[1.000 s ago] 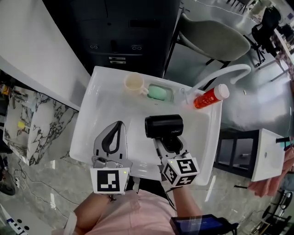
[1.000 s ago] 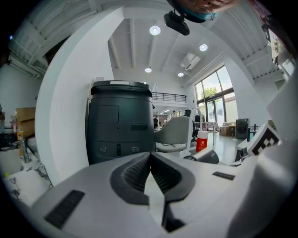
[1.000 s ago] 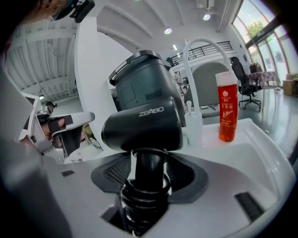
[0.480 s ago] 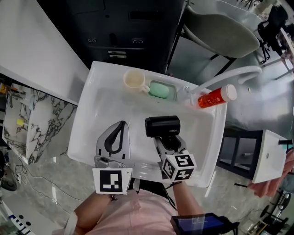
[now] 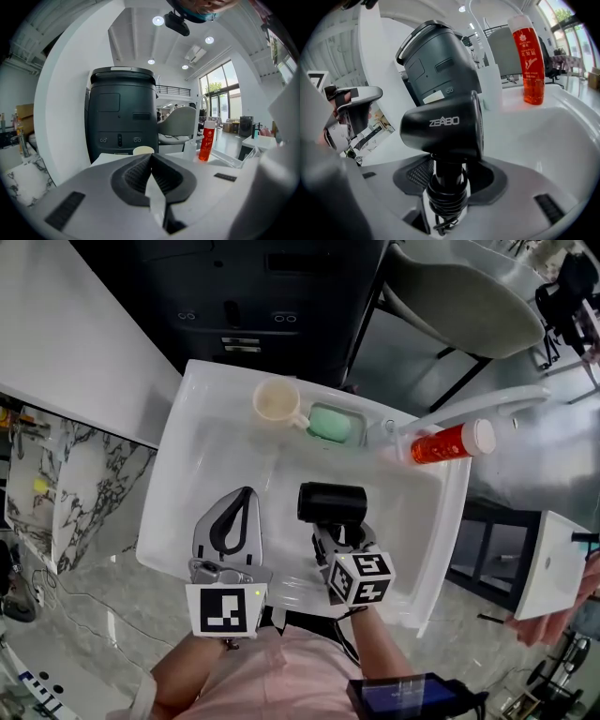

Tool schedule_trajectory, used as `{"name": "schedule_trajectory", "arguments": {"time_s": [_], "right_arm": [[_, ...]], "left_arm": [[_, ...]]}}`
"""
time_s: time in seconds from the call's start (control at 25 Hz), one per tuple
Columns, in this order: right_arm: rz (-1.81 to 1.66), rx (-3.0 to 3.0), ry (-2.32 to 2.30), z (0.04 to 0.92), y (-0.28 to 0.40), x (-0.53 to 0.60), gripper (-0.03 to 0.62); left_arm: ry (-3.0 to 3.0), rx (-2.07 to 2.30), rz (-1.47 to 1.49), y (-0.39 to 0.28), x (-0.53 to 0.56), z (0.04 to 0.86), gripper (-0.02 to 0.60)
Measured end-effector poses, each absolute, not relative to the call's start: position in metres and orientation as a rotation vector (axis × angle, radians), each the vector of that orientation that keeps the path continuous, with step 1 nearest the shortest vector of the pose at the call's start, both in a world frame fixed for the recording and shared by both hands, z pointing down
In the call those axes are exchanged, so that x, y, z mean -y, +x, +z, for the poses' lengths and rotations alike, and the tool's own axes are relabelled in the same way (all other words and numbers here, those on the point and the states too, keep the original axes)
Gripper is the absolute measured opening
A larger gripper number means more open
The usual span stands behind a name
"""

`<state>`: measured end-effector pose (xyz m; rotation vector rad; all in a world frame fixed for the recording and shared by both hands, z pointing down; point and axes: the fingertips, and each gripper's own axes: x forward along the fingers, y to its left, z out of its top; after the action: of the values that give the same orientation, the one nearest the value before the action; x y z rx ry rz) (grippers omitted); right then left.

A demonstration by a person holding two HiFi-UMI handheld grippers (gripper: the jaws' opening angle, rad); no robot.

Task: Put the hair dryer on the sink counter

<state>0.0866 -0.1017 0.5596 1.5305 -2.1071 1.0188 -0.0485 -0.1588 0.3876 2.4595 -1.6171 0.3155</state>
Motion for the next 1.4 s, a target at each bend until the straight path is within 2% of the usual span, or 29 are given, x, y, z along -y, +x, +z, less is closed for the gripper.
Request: {"name": "schedule_trajectory", "arguments": {"time_s": [1.4], "right_arm": [[1.288,2.023,1.384,0.655,0.073,0.134,0.221]], "left_arm": [[2.385,1.663,0.376,-0.069,0.182,0.409,0.009]]}}
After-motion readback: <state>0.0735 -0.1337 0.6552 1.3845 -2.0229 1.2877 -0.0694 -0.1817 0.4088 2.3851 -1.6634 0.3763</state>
